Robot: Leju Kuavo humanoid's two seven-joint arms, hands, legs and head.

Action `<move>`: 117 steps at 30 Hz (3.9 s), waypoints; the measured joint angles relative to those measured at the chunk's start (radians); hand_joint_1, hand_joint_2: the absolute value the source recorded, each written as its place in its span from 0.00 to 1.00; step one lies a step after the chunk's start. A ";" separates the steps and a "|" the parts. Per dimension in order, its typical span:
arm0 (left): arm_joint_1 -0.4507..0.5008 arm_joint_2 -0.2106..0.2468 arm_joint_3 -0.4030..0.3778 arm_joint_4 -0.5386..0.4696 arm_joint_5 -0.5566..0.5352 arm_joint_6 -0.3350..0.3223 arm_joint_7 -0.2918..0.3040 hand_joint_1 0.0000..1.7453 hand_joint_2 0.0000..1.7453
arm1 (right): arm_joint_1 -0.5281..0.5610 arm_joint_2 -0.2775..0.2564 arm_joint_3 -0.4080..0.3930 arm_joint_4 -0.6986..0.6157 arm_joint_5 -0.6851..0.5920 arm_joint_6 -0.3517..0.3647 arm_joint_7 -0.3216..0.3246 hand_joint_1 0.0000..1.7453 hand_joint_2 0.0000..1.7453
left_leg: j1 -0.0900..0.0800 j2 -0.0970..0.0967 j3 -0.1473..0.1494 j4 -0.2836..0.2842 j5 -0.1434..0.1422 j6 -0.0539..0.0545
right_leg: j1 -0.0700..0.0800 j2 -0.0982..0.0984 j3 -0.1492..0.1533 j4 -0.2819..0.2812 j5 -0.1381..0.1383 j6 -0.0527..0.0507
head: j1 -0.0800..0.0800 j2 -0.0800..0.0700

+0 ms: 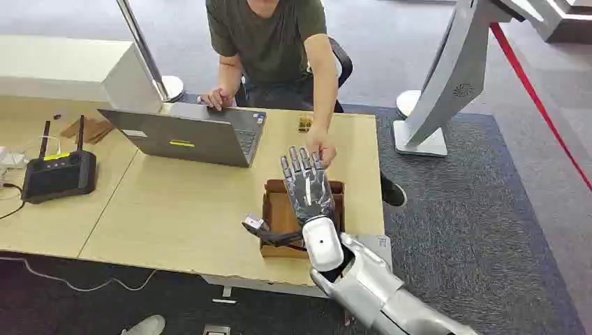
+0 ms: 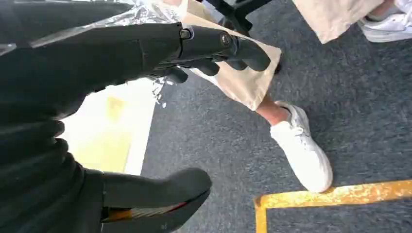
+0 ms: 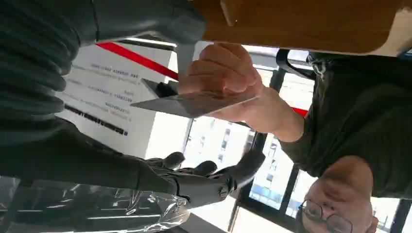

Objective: Pass the card to the sensor for recognition and then transmit it.

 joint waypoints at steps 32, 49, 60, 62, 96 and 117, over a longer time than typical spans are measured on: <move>-0.009 -0.003 -0.026 0.000 -0.036 -0.017 0.038 0.00 1.00 | -0.012 -0.039 -0.036 0.027 -0.002 0.026 0.053 1.00 1.00 | 0.000 0.000 0.001 0.000 0.000 0.000 | 0.000 0.000 0.000 0.000 0.000 0.000 | 0.000 0.000; 0.000 -0.003 -0.026 0.000 -0.040 -0.011 0.015 0.00 1.00 | 0.049 -0.085 -0.132 -0.137 -0.290 -0.273 -0.056 1.00 1.00 | 0.000 0.000 0.001 0.000 0.000 0.000 | 0.000 0.000 0.000 0.000 0.000 0.000 | 0.000 0.000; 0.017 0.006 -0.026 0.000 -0.042 -0.007 -0.018 0.00 1.00 | 0.111 -0.236 -0.275 -0.517 -0.418 -0.463 -0.051 1.00 1.00 | -0.001 0.001 0.001 0.001 0.000 0.000 | 0.000 0.001 0.000 -0.001 0.000 0.000 | 0.000 0.000; 0.018 0.007 -0.026 0.000 -0.042 -0.006 -0.019 0.00 1.00 | 0.119 -0.254 -0.291 -0.559 -0.419 -0.469 -0.051 1.00 1.00 | -0.001 0.001 0.001 0.001 0.000 0.000 | 0.000 0.001 0.000 -0.001 0.000 0.000 | 0.000 0.000; 0.040 0.008 0.009 0.000 0.030 0.018 0.010 0.00 1.00 | 0.525 -0.380 -0.472 -0.782 -0.811 -0.531 -0.383 1.00 1.00 | 0.000 0.000 0.000 0.000 -0.002 0.001 | 0.000 0.000 0.000 -0.002 -0.001 0.000 | 0.000 0.000; 0.043 0.011 0.070 -0.003 0.065 -0.017 0.029 0.00 1.00 | 0.577 -0.448 -0.425 -0.722 -0.750 -0.382 -0.127 1.00 1.00 | 0.000 0.000 0.000 0.000 -0.002 0.000 | 0.000 0.000 0.001 -0.001 -0.001 0.000 | 0.000 0.000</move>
